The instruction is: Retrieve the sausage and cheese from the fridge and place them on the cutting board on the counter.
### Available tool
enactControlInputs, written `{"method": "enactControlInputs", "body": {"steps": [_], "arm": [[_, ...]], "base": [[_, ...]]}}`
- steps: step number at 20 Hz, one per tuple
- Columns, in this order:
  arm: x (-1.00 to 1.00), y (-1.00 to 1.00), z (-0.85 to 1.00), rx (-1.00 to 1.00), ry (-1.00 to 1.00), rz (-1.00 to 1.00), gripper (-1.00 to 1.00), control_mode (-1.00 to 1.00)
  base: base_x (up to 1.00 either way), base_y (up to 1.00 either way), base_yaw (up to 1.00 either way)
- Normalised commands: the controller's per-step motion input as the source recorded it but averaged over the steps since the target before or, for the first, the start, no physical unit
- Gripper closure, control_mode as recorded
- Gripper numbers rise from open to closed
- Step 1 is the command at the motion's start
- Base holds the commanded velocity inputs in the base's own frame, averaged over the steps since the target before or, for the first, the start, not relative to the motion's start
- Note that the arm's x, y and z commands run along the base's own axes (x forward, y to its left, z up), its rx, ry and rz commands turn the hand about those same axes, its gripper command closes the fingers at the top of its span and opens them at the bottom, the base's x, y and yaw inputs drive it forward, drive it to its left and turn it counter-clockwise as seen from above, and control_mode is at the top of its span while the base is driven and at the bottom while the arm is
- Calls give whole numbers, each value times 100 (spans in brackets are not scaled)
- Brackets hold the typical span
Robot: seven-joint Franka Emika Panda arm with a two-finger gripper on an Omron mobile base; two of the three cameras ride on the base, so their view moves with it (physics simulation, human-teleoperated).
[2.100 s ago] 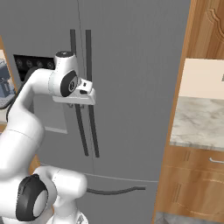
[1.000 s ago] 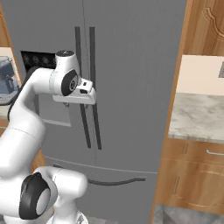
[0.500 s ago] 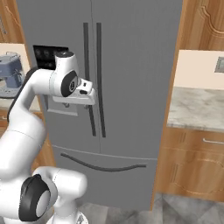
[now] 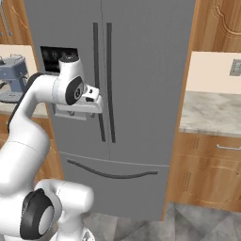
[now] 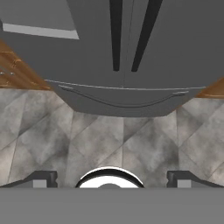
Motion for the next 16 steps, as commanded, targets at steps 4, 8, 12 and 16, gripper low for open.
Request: {"method": "enactControlInputs", "body": {"steps": [4, 8, 12, 16], "arm": [[0, 0, 0, 0, 0, 0, -100, 100], [0, 0, 0, 0, 0, 0, -100, -100], [0, 0, 0, 0, 0, 0, -100, -100], [0, 0, -3, -1, 0, 0, -100, -100]], "base": [[0, 0, 0], [0, 0, 0], [0, 0, 0], [0, 0, 0]]}}
